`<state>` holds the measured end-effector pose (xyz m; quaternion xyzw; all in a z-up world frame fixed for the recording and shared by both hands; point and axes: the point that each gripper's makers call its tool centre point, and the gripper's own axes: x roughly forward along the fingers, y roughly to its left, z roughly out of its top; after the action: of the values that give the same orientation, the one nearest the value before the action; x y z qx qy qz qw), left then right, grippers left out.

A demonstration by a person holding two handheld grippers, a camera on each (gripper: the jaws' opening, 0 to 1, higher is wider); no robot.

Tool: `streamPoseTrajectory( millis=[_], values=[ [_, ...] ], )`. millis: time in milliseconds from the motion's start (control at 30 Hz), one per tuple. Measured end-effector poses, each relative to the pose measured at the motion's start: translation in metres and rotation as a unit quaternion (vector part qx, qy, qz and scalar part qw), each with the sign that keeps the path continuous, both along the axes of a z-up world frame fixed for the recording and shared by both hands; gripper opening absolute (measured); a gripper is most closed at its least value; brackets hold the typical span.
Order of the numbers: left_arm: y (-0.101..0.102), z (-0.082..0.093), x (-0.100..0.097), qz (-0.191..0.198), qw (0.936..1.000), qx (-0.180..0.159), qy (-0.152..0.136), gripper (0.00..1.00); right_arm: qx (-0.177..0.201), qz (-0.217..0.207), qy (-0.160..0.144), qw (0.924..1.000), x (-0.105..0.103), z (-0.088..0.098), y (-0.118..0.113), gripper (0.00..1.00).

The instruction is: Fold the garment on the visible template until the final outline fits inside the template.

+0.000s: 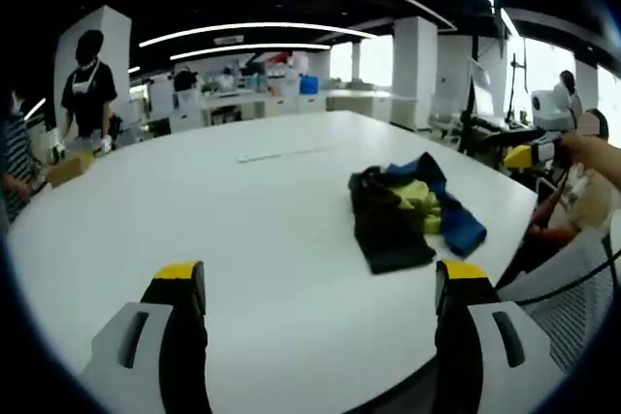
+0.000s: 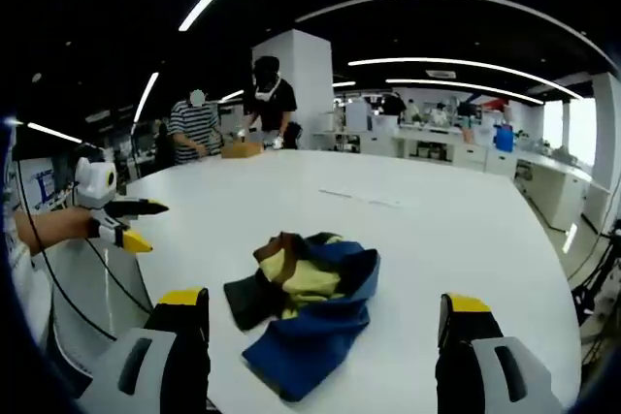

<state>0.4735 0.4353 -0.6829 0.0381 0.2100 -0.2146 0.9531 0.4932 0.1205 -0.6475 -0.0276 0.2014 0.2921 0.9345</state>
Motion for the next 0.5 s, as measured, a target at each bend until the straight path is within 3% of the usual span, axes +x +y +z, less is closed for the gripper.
streamPoseTrajectory(
  millis=[500],
  values=[
    [-0.001, 0.0068, -0.0028, 0.005, 1.0, -0.003, -0.002, 0.94, -0.001, 0.003, 0.003, 1.0, -0.0011, 0.0, 0.0008, 0.97]
  ],
)
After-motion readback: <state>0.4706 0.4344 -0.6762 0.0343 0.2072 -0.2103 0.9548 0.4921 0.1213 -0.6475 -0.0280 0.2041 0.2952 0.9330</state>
